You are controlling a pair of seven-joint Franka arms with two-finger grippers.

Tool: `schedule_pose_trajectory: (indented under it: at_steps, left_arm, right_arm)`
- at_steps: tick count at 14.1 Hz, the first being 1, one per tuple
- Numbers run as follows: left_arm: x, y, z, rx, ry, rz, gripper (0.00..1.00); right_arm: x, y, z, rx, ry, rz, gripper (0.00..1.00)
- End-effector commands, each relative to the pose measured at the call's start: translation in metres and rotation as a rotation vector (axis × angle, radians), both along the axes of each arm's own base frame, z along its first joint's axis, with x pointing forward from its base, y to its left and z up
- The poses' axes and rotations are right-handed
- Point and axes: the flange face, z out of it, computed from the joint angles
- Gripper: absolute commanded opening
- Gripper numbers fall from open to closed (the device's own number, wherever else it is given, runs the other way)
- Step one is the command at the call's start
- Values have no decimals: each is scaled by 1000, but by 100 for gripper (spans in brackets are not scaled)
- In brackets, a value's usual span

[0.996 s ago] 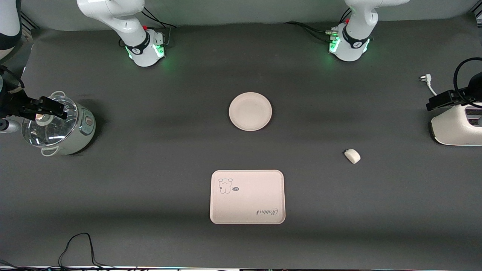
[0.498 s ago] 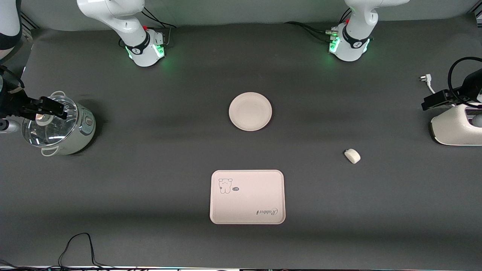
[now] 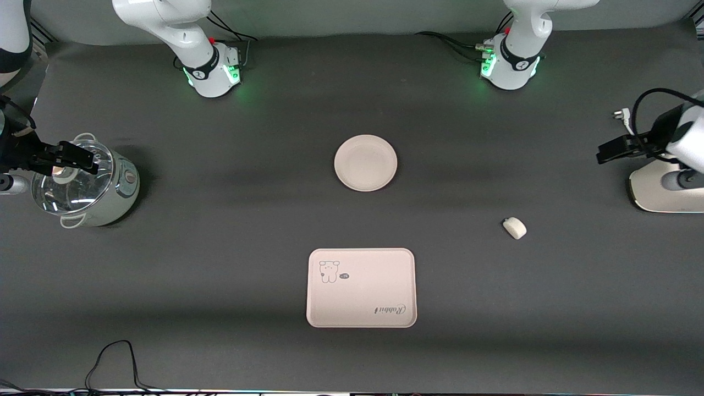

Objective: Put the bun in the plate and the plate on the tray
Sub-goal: 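Reach the left gripper down toward the small white bun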

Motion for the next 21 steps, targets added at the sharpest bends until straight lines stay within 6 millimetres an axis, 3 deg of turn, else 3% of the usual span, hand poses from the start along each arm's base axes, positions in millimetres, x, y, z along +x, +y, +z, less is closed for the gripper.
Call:
schedule_pose_trajectory:
  at_steps: [1,2,3,7,13,18,21]
  left_arm:
    - [9,-68,-22,15,-16,38,100]
    - [11,-88,-29,18,-21,16,100]
    - [14,-94,-36,19,-23,16,100]
    - [25,-86,-76,24,-18,15,100]
    - [54,-71,-189,47,61,27,100]
    - [62,-37,-270,44,142,60,99]
    - [61,-42,-313,23,199,82,99]
  right_arm:
    - [-2,1,0,7,-8,18,100]
    - [-2,1,0,7,-6,18,100]
    - [-2,1,0,7,-8,17,100]
    - [-2,1,1,7,-9,17,100]
    - [-1,2,0,7,-9,17,100]
    - [0,1,-2,6,-9,15,100]
    - [1,1,-2,6,-12,17,100]
